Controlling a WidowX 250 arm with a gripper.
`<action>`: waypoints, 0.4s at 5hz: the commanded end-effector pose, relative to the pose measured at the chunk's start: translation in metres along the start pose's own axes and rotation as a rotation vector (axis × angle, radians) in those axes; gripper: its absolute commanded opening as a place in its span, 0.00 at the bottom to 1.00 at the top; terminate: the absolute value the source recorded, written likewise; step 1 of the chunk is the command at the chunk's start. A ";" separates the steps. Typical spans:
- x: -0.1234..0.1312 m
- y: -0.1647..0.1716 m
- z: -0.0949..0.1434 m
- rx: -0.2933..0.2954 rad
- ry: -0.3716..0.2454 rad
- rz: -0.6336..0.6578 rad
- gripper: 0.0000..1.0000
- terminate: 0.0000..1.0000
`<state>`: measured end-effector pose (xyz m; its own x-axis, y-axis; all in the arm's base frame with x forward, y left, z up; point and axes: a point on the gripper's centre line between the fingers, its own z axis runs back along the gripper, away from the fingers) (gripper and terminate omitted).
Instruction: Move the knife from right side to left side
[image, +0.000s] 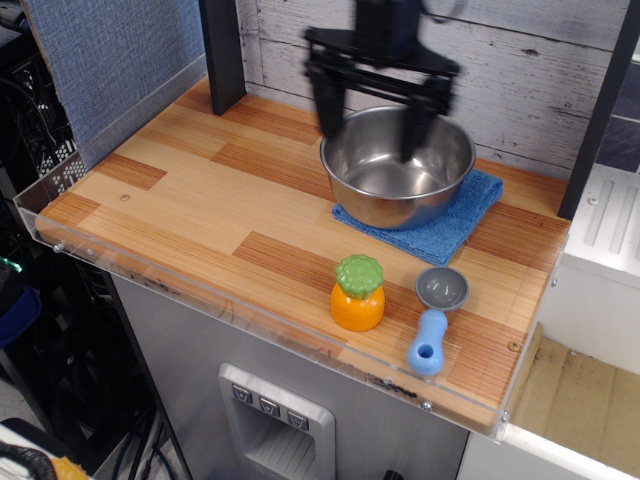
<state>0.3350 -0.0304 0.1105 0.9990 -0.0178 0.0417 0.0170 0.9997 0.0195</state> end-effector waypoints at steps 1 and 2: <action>-0.012 -0.076 0.029 -0.026 -0.098 -0.167 1.00 0.00; -0.021 -0.093 0.015 -0.014 -0.058 -0.188 1.00 0.00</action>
<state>0.3140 -0.1220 0.1094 0.9781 -0.2004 0.0562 0.1993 0.9796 0.0243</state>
